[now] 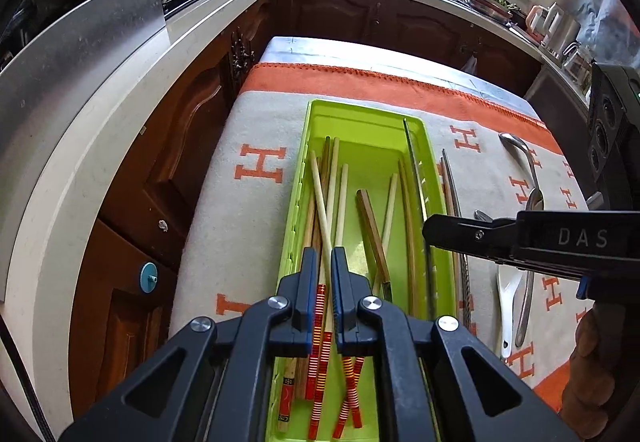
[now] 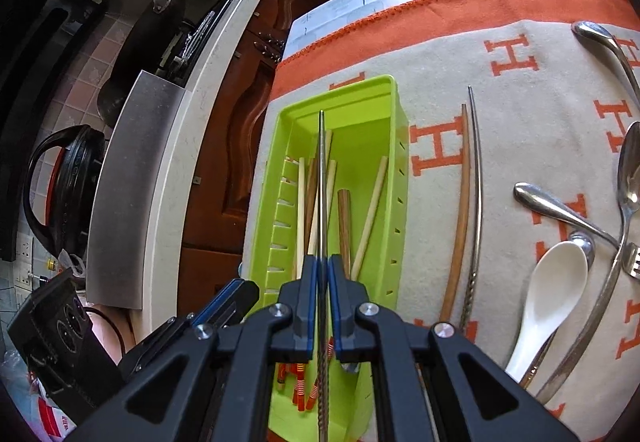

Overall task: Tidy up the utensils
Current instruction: 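Lower both held chopsticks into the green tray and open both tools, then reach the right tool to a twisted steel chopstick and close on it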

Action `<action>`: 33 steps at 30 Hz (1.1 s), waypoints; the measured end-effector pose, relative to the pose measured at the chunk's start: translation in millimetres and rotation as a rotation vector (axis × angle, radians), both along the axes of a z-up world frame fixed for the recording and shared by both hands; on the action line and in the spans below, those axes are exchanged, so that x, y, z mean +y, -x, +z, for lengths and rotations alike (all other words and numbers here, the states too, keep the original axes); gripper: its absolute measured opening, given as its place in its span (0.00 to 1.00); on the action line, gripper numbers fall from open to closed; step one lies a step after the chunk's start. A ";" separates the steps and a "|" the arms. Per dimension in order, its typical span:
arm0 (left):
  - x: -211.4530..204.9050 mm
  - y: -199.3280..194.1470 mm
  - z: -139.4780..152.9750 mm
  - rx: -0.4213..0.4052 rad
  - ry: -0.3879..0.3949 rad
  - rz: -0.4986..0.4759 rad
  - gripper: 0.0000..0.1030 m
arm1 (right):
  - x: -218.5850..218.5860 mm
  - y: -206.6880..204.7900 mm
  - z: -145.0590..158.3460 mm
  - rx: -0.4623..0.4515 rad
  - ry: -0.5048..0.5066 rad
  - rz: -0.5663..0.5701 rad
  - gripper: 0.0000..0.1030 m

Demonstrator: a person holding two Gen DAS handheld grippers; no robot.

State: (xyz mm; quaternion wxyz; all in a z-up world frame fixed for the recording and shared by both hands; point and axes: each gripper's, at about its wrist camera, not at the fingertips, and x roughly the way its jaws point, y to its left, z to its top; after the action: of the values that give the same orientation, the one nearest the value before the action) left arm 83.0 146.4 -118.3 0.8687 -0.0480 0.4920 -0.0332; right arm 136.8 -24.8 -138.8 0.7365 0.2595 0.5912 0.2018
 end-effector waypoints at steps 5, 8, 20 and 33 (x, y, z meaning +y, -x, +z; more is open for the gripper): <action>0.8 0.2 -1.9 0.005 0.006 0.000 0.09 | 3.4 2.5 -2.1 -0.007 0.032 0.025 0.08; -1.1 1.4 -2.1 0.005 0.006 -0.006 0.09 | 4.2 5.1 0.6 -0.025 0.047 0.040 0.08; -7.9 9.0 3.1 0.002 0.009 -0.020 0.13 | -19.8 16.8 1.2 -0.053 0.093 0.035 0.08; -33.6 19.3 16.9 -0.040 0.053 -0.064 0.44 | -81.3 23.5 -1.6 -0.066 0.104 -0.064 0.08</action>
State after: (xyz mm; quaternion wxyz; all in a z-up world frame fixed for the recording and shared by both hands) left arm 63.7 112.8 -101.3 0.8752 -0.0546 0.4748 -0.0751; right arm 113.3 -106.1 -140.4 0.7742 0.2328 0.5676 0.1558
